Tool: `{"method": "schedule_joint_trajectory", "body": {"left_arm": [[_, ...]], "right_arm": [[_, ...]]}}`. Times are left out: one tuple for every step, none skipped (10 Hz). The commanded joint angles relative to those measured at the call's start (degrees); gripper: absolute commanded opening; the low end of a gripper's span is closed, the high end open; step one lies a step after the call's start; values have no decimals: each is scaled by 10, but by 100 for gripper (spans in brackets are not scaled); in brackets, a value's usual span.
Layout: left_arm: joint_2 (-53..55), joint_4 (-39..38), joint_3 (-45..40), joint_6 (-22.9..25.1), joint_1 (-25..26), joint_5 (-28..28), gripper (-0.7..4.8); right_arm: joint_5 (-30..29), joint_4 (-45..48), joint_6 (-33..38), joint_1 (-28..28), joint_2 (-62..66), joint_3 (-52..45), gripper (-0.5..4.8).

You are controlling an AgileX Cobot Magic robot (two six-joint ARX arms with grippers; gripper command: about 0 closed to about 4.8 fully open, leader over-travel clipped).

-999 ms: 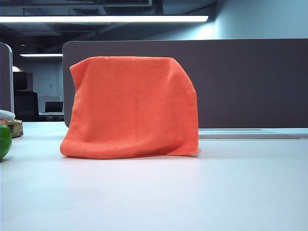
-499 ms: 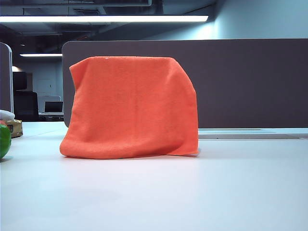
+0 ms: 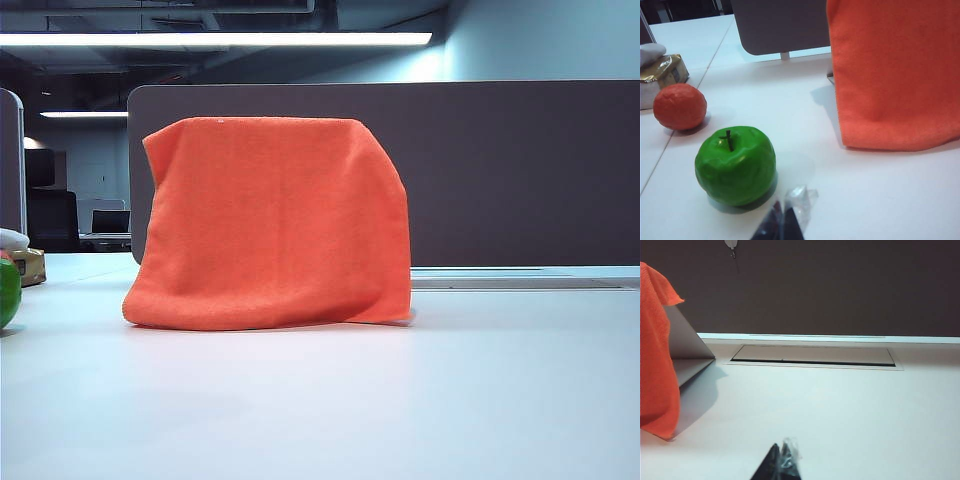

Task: Pick up the cloth from the table and use it to cover the mirror.

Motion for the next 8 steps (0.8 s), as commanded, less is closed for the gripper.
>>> {"method": "schedule_joint_trajectory", "body": {"left_arm": [[0,19,2,-9,37,16,-6],[0,25,2,-11,53,38,-6],[0,28,2,-11,63,53,-6],[0,28,2,-12,80,70,-6],[0,28,2,-14,90,79,-6],[0,28,2,-26,93,80,-6],[0,27,2,-50,93,78,-6],[0,26,2,-53,93,63,-6]], "right_arm": [[-13,21,-4,-20,0,0,-5],[-27,21,-3,-30,0,0,-5],[-36,21,-3,-35,0,0,-5],[-45,21,-3,-39,0,0,-5],[-45,19,-3,-39,0,0,-5],[-45,6,2,-39,0,0,-5],[-45,4,2,-39,0,0,-5],[-45,5,2,-39,0,0,-5]]}}
